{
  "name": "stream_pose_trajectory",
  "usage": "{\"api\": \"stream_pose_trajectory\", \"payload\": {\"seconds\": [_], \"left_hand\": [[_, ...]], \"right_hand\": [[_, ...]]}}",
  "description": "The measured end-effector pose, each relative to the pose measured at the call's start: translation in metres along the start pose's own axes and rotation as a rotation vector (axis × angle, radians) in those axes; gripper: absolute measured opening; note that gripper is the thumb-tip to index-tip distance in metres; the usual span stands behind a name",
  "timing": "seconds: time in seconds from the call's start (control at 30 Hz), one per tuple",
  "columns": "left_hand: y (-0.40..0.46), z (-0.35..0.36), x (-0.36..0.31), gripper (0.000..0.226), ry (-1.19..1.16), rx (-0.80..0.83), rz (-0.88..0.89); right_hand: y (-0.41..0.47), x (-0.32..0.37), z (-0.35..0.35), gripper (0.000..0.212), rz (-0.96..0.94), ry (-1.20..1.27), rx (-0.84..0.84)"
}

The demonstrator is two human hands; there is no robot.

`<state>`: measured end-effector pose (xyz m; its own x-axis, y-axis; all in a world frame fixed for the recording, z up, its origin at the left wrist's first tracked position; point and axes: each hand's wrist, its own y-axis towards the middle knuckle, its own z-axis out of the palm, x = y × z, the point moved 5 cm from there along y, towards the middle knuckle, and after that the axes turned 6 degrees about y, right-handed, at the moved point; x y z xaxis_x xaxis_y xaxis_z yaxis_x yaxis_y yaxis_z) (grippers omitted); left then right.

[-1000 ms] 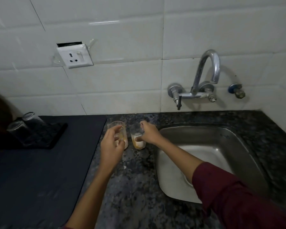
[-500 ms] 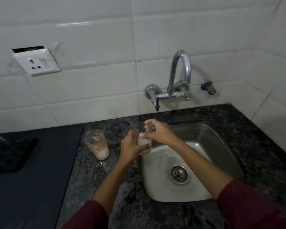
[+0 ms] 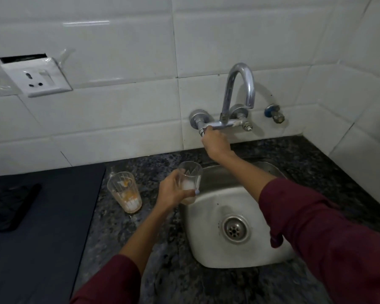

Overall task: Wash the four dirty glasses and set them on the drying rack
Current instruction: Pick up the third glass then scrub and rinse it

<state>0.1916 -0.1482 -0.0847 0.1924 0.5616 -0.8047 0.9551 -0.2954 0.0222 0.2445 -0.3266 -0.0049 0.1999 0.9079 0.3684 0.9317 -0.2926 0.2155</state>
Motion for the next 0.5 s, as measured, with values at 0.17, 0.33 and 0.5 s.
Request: {"api": "stream_pose_trajectory", "payload": {"seconds": [0.17,0.33,0.5], "left_hand": [[0.005,0.006,0.0,0.062,0.018,0.027,0.021],[0.006,0.031,-0.015,0.062,0.021,0.101,0.076],[0.012,0.069,-0.034,0.064,-0.003,0.194,0.119]], "right_hand": [[-0.005,0.004,0.002,0.055,-0.14,-0.075,0.046],[-0.061,-0.015,-0.016,0.044,-0.237,0.139,-0.005],[-0.13,-0.055,-0.008,0.037,-0.371,0.226,0.145]]}}
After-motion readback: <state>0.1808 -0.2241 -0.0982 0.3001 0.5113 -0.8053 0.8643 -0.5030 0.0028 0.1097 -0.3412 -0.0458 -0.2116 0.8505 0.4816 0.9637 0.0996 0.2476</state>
